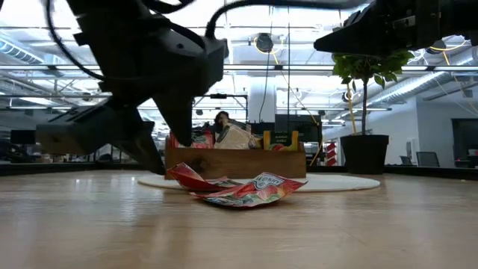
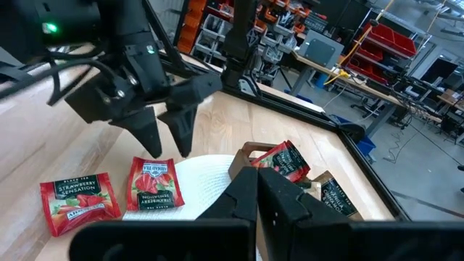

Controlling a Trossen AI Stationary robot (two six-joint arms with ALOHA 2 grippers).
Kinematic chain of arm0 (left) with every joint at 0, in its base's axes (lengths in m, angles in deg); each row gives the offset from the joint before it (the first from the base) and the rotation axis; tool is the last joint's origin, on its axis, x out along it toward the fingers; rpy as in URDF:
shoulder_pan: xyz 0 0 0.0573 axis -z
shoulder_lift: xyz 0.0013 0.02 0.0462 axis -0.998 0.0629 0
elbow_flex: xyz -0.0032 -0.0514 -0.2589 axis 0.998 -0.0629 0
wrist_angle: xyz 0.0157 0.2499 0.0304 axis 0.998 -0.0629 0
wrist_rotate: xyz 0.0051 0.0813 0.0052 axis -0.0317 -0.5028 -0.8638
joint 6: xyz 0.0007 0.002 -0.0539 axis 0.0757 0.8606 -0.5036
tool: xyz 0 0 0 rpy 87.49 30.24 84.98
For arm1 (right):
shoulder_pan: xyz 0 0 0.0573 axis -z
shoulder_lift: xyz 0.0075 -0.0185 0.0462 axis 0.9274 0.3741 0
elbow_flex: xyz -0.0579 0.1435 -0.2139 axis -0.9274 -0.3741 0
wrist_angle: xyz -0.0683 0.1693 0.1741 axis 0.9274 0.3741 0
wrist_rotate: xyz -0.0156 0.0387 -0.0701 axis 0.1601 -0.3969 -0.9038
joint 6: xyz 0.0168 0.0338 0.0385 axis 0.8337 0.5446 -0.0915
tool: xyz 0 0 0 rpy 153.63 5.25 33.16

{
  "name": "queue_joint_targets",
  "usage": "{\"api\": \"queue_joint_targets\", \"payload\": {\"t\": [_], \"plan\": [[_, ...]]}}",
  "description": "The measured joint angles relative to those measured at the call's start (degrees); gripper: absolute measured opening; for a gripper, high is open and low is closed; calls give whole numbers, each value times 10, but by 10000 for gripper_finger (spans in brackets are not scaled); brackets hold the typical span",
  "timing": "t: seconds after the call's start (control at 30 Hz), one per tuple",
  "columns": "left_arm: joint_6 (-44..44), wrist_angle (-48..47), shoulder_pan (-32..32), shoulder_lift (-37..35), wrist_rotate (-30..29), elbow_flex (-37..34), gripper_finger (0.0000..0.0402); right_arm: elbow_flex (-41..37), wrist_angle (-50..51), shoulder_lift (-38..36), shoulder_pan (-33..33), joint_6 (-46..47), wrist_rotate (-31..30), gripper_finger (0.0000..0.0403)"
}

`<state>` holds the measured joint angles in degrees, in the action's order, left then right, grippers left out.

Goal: Pick & Place Tea
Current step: Put the red tea bag into the left section of the wooden organizer

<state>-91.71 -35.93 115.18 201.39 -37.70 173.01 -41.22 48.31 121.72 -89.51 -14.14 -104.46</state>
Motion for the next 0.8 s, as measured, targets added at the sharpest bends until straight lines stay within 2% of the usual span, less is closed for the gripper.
{"api": "queue_joint_targets", "payload": {"t": [0.17,0.37,0.63,0.8], "plan": [[-6,18,-22,0,20,0,243,0,0,0,0,0,0,0],[60,71,-32,0,59,0,243,0,0,0,0,0,0,0],[54,84,-34,-1,85,-6,243,0,5,0,0,0,0,0],[50,102,-34,-4,94,-27,213,0,5,0,0,0,0,0]]}}
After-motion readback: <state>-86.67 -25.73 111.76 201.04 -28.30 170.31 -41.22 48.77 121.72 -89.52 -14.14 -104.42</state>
